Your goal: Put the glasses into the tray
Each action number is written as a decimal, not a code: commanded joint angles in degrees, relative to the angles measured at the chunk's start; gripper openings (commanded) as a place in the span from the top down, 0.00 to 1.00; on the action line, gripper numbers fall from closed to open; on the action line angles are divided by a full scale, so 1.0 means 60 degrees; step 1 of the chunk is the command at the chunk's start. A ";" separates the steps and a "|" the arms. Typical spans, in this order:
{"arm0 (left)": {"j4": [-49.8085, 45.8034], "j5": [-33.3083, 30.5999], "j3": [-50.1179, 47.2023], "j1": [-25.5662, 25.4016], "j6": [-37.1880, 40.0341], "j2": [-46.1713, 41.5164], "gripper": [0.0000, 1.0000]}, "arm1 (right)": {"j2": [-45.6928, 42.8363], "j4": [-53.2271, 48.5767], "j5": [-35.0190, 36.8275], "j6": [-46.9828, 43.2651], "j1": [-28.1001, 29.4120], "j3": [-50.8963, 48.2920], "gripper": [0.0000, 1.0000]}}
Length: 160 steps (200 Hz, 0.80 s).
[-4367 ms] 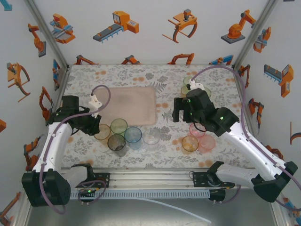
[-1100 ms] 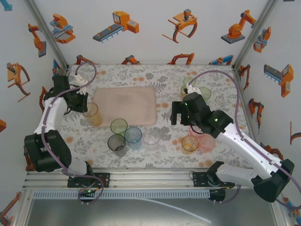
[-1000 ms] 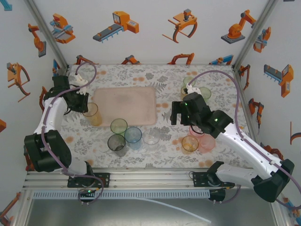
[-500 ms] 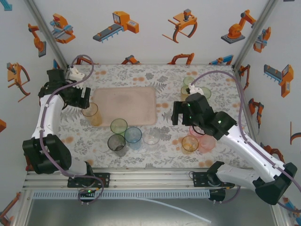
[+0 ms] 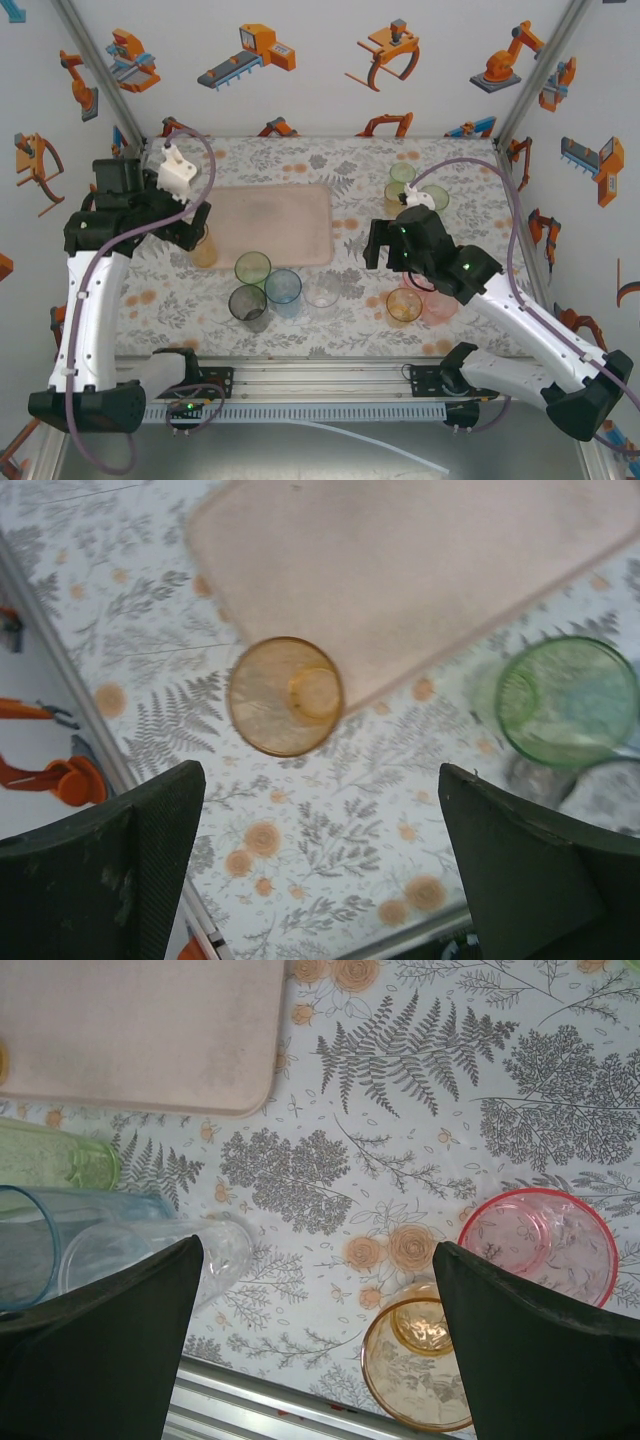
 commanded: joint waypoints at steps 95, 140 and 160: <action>-0.0677 0.0476 -0.0049 -0.3194 -0.0248 0.1613 0.05 | -0.0334 -0.0053 0.0214 0.0845 0.0057 -0.0077 0.15; -0.0267 0.0656 -0.0492 -0.3550 -0.0203 0.1852 0.09 | -0.0446 0.0176 0.0103 0.1251 0.0057 -0.0452 0.15; -0.0001 0.0534 -0.0827 -0.3593 -0.0003 0.1847 0.10 | -0.0547 0.0089 0.0110 0.1330 0.0057 -0.0484 0.16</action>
